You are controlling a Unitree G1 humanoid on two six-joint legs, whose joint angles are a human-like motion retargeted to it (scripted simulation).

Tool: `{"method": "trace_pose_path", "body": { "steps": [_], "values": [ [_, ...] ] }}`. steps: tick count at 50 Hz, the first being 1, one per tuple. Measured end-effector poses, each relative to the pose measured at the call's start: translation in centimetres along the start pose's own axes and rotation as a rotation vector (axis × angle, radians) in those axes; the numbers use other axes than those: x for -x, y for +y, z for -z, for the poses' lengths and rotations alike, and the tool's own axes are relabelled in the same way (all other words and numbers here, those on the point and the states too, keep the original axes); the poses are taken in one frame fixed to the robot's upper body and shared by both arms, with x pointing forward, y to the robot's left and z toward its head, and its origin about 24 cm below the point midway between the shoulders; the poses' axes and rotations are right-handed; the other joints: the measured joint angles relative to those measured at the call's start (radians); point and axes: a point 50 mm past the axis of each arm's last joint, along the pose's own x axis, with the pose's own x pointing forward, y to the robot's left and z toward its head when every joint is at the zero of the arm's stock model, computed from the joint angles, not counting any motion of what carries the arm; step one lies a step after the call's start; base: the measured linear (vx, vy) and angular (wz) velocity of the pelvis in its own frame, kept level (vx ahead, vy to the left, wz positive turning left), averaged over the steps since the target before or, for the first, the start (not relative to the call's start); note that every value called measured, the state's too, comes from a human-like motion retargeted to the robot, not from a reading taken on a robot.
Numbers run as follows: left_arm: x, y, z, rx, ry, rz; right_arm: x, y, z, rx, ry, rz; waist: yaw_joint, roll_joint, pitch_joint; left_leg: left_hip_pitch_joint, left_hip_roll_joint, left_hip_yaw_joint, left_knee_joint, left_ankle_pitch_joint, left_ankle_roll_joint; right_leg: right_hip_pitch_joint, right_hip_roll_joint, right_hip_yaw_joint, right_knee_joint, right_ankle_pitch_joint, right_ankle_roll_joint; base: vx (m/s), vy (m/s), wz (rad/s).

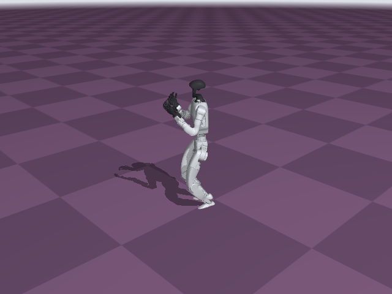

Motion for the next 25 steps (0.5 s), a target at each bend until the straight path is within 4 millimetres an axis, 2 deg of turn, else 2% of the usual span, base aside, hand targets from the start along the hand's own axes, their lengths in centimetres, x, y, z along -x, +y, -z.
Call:
{"method": "trace_pose_path", "body": {
  "steps": [6,13,19,25],
  "values": [
    [0.9,1.4,1.5,0.072,0.137,0.033,0.5,0.5,1.6,-0.056,0.125,-0.120,-0.023,-0.033,-0.001,-0.026,-0.039,0.027,-0.039,0.004,0.039,-0.103,-0.038,0.039,0.100,0.042,0.043,-0.06,0.03,-0.04],
    [2.9,3.4,2.4,0.140,0.281,0.089,1.9,0.2,2.9,-0.082,0.246,-0.188,-0.008,-0.046,-0.012,-0.048,-0.059,0.015,-0.068,0.019,0.052,-0.097,-0.087,0.064,0.141,0.040,0.047,-0.01,-0.03,0.10],
    [3.8,4.4,2.2,0.163,0.319,0.133,2.7,-0.5,3.8,-0.048,0.313,-0.191,0.024,-0.039,-0.010,-0.064,-0.056,-0.036,-0.069,0.044,0.045,-0.022,-0.054,0.082,0.044,0.007,0.042,-0.05,-0.11,0.46],
    [3.0,4.1,1.2,0.187,0.275,0.221,2.9,-1.1,4.0,0.033,0.349,-0.227,0.072,-0.004,0.006,-0.132,-0.015,-0.107,0.001,0.058,0.013,0.033,-0.011,0.010,-0.055,-0.026,0.011,-0.10,-0.14,0.62]
  ]
}}
